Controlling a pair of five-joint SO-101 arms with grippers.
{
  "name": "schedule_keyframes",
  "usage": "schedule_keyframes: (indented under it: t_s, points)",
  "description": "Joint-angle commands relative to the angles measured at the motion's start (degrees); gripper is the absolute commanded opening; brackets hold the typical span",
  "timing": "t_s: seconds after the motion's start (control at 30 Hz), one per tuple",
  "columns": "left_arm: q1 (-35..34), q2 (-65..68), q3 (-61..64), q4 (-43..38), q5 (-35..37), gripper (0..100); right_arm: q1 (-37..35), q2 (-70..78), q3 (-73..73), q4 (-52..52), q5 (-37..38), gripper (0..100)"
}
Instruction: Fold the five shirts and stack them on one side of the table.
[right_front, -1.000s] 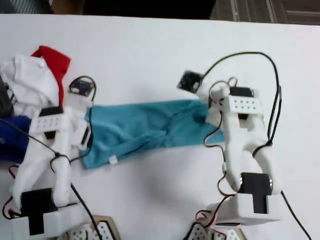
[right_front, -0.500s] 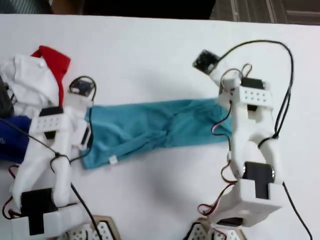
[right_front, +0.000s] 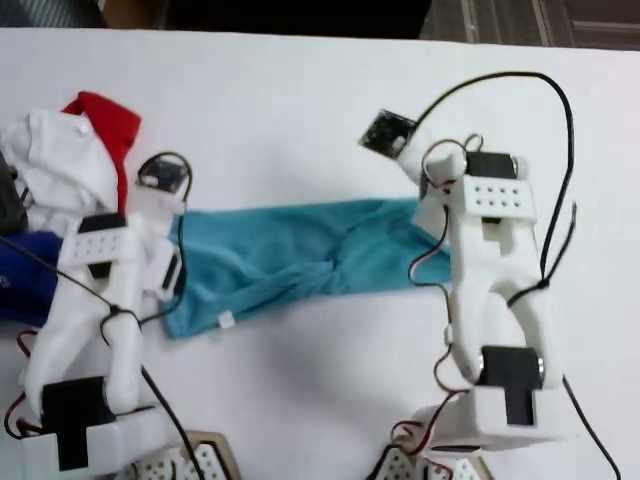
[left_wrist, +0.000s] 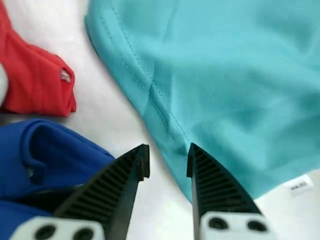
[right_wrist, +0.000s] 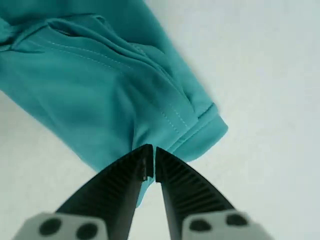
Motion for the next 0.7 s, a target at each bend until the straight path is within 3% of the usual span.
schedule_keyframes:
  t_s: [0.0, 0.3, 0.67]
  points:
    - [0.00, -2.11, 0.04, -0.62, -0.26, 15, -0.48, 5.58, -0.62, -5.93, -0.53, 2.0]
    - [0.00, -2.11, 0.04, -0.53, -0.26, 15, 4.35, 19.91, -13.01, -8.66, -0.53, 2.0]
    - [0.00, -2.11, -0.31, -0.62, -0.26, 15, 5.49, 13.58, -19.69, 2.77, -0.70, 2.0]
